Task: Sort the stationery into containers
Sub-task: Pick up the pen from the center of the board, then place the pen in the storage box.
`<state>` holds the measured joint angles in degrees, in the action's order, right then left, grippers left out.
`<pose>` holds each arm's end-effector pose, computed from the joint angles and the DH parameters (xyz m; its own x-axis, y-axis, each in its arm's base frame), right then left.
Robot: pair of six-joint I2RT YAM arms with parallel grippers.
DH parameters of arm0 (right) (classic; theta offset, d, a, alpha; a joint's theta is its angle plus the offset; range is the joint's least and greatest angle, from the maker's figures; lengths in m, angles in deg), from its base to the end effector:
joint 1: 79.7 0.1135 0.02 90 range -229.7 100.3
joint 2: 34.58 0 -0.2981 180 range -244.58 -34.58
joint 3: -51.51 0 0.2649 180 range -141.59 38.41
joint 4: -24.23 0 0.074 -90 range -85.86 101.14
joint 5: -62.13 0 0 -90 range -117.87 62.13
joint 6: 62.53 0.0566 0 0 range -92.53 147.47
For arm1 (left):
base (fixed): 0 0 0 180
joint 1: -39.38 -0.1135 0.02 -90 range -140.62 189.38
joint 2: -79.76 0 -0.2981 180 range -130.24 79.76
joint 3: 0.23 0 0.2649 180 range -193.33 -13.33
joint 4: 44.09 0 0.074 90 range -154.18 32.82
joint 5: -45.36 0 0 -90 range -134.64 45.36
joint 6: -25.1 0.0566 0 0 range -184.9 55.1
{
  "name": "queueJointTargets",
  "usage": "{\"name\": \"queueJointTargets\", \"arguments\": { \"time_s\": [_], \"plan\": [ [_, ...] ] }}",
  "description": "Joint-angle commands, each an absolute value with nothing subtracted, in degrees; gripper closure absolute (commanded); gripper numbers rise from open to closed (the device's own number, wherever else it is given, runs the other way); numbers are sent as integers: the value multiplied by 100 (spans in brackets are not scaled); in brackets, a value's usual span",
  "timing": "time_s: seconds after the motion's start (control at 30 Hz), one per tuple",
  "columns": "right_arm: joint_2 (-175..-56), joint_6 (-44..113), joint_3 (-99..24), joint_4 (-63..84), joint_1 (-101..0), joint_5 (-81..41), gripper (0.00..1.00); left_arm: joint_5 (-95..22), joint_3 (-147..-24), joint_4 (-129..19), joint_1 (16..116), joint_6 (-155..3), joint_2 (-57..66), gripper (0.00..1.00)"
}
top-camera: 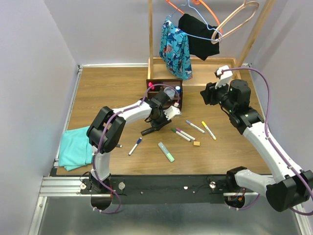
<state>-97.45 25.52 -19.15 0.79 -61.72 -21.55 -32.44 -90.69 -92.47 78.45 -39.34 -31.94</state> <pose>0.2567 0.0899 0.3796 -0.2426 -0.1143 -0.9634 -0.4161 0.9093 -0.0031 0.3202 -0.2754 0.1733 -0.3661 0.8404 -0.3996 0.9213 0.3878 -0.0285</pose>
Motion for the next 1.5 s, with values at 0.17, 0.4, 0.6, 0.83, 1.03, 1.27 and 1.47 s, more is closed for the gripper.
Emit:
{"name": "queueJointTargets", "arguments": {
  "time_s": [0.17, 0.4, 0.6, 0.83, 1.03, 1.27, 1.47],
  "plan": [
    [-9953, 2255, -2258, -239, -6221, -2190, 47, -2330, -9899, -10296, 7858, -4152, -2582, 83],
    [-10349, 1904, -2574, -275, -6230, -2278, 47, -1749, -11298, -11132, 7761, -3739, -2009, 100],
    [-10673, 1605, -2864, -380, -6247, -2330, 47, -1362, -11266, -9546, 7200, -4036, -1509, 100],
    [-11139, 1473, -3365, -547, -6265, -2331, 48, -1923, -8840, -4092, 6812, -4933, -804, 100],
    [-11324, 1376, -3550, -670, -6256, -2260, 48, -2696, -8478, -2416, 6662, -5733, -1419, 100],
    [-11368, 1394, -3366, -521, -6256, -2260, 48, -3242, -8592, -1922, 6574, -5883, -2025, 100],
    [-11447, 1402, -3304, -450, -6265, -2242, 48, -3128, -8698, -2080, 6434, -6129, -2324, 100]
  ]
}}
